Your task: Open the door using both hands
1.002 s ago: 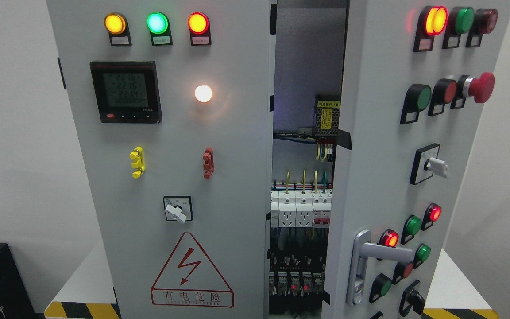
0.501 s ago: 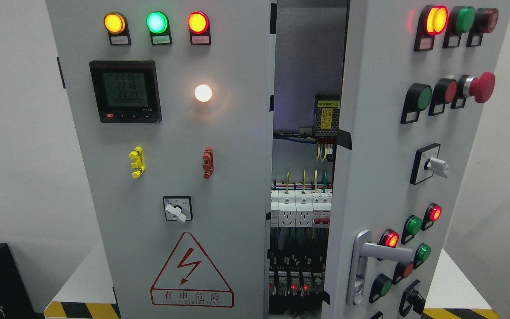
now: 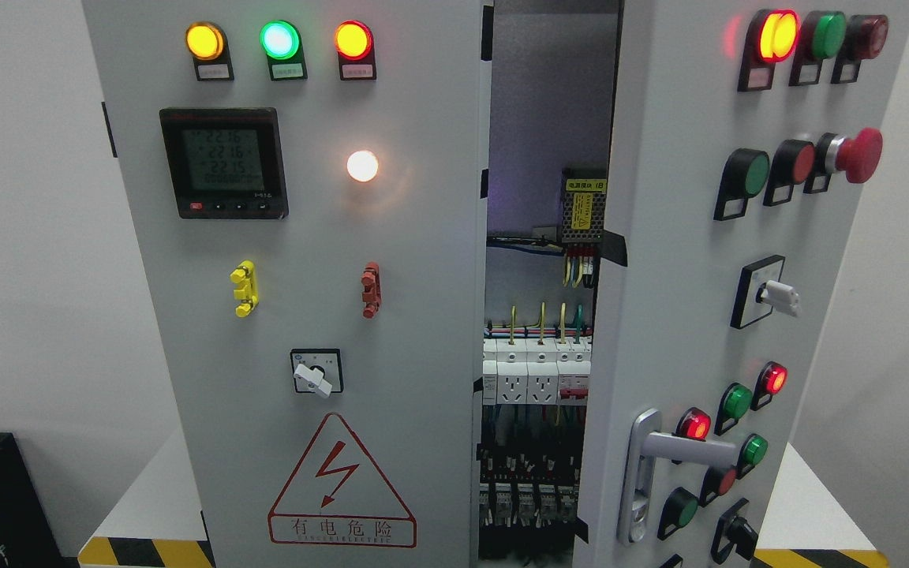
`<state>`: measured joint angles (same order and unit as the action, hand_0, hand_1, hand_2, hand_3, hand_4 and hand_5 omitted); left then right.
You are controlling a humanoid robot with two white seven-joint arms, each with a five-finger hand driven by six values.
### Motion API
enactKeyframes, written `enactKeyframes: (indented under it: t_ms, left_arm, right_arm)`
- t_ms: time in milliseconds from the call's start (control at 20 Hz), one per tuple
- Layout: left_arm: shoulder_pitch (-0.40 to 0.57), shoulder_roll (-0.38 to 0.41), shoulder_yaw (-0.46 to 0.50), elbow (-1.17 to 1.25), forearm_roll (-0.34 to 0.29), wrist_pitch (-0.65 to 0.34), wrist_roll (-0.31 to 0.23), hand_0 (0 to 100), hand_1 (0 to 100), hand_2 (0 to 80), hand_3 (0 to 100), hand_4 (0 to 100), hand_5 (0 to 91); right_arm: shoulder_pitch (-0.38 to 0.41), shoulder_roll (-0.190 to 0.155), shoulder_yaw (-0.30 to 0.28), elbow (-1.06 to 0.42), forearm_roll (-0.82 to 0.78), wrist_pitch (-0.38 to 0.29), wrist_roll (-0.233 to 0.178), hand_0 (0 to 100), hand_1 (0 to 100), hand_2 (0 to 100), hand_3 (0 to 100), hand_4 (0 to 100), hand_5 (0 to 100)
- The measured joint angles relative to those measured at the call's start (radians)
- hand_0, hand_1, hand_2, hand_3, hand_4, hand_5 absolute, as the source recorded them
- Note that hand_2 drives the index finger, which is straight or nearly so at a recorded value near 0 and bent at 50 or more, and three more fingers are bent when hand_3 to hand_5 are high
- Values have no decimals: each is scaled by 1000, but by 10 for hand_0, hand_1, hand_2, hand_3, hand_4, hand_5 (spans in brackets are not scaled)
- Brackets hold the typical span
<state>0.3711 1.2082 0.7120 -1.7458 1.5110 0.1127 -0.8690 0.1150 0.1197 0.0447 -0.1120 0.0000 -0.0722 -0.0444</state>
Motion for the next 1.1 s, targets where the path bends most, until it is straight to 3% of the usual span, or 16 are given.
enactKeyframes:
  t_ms: [301, 451, 651, 902, 1102]
  left_arm:
    - [-641, 33, -485, -30, -12, 5, 16, 0, 0, 0, 0, 0, 0]
    - [-952, 12, -759, -20, -24, 12, 30, 0, 0, 0, 0, 0, 0]
    - [-1298, -50, -1106, 20, -28, 19, 61, 0, 0, 0, 0, 0, 0]
    - [-1611, -146, -1480, 70, 14, 25, 137, 0, 0, 0, 0, 0, 0]
    - [-1749, -237, -1705, 110, 46, 14, 154, 0, 0, 0, 0, 0, 0]
  right_arm:
    - [0, 0, 0, 0, 0, 0, 0, 0, 0, 0, 0, 0, 0]
    - [0, 0, 0, 0, 0, 0, 0, 0, 0, 0, 0, 0, 0]
    - [0, 0, 0, 0, 0, 0, 0, 0, 0, 0, 0, 0, 0]
    - [0, 0, 0, 0, 0, 0, 0, 0, 0, 0, 0, 0, 0]
    - [0, 0, 0, 0, 0, 0, 0, 0, 0, 0, 0, 0, 0]
